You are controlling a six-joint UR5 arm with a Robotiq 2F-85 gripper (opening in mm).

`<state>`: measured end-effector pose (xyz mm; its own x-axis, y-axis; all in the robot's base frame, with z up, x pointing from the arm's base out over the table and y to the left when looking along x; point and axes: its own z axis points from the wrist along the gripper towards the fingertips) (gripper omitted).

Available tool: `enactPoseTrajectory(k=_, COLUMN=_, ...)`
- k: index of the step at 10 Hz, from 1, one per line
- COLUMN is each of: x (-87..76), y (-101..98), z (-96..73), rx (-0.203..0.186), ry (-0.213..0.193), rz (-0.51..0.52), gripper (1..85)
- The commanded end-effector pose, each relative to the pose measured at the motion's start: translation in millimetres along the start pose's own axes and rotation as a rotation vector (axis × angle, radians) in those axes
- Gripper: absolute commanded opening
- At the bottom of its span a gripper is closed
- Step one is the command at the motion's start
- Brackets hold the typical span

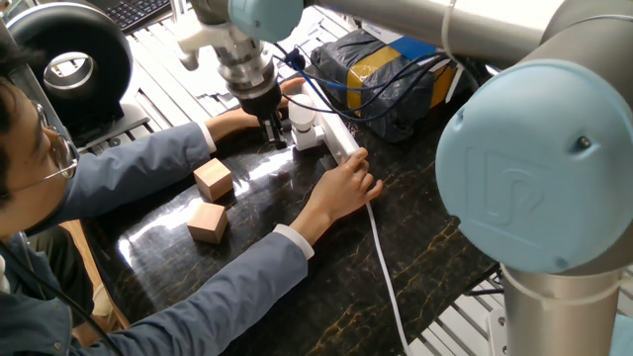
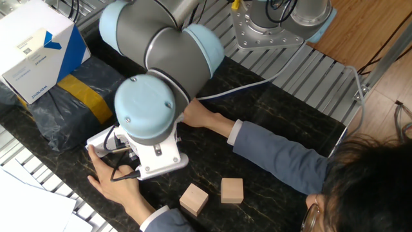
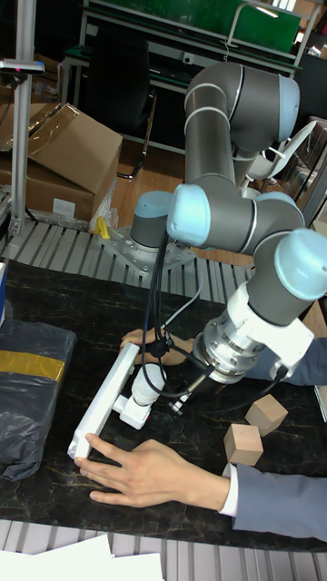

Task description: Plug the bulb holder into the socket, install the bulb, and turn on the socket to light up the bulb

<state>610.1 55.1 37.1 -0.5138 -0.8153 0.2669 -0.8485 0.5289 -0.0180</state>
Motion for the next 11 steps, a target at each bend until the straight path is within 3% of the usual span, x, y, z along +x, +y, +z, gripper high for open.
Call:
enactPoseTrajectory(k=1, x=0.3, y=-1.3, z=7.4, rx=0.005, ry=0.013, rz=0.005, gripper=1.0)
enactPoseTrajectory(k=2, x=-1.8, y=-1.2, z=7.1, rx=0.015, ry=0.008, rz=0.008, gripper=1.0)
enactPoseTrajectory(k=5, x=10.6, y=-10.4, z=6.4, rx=0.066, ry=0.059, rz=0.025, gripper=1.0)
enactPoseTrajectory(k=8, x=10.5, y=-9.0, z=5.4, rx=0.066, ry=0.060, rz=0.009, gripper=1.0)
enactPoseTrajectory(k=11, x=15.6, y=-7.7, z=8.6, rx=0.078, ry=0.085, rz=0.013, gripper=1.0)
